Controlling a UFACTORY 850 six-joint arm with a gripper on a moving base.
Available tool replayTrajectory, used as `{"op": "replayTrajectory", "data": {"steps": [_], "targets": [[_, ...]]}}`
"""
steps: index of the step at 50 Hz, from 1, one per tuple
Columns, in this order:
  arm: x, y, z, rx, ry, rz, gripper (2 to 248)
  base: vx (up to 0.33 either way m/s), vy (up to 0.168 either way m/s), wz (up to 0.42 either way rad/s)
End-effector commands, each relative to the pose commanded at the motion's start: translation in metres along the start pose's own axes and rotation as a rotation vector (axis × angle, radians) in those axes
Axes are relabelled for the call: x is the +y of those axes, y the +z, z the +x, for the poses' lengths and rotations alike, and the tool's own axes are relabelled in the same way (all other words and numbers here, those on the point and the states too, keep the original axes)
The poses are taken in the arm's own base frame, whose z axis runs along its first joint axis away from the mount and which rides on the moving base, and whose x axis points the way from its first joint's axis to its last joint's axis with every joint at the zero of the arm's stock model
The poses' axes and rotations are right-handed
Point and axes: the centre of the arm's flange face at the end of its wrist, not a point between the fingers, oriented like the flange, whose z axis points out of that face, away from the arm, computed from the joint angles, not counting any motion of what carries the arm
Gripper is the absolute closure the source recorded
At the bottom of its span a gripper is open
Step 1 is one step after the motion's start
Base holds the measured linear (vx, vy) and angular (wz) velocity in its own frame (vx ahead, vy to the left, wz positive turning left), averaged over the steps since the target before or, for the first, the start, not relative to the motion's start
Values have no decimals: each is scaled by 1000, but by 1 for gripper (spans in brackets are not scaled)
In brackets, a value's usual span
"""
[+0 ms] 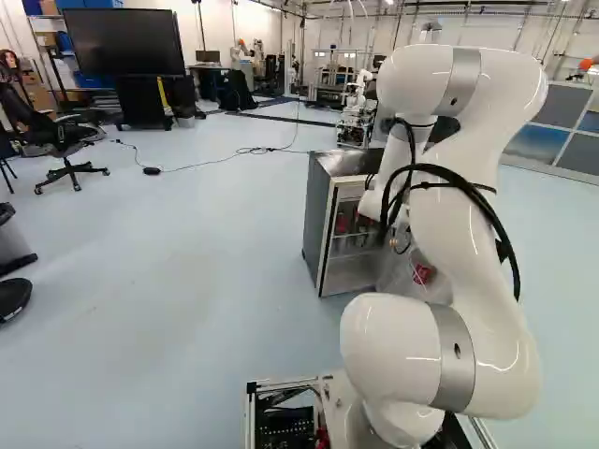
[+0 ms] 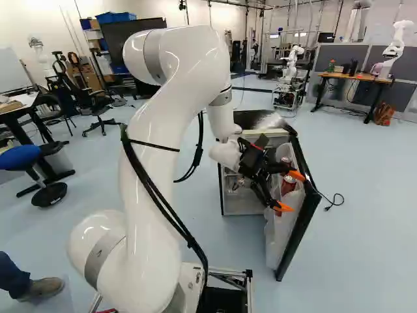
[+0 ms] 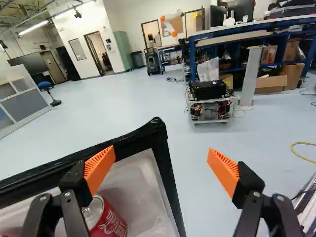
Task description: Grab a drink from the fridge
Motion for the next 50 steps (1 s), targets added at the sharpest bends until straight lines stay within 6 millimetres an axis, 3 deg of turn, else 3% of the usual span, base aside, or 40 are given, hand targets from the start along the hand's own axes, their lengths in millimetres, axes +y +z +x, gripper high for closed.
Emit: {"op": "replayTrajectory", "data": {"steps": [40,50], "targets": [[-71,77,6,23,157,-131,3,0,0,0],[-71,90,9,29,166,-154,3,0,0,0]]}}
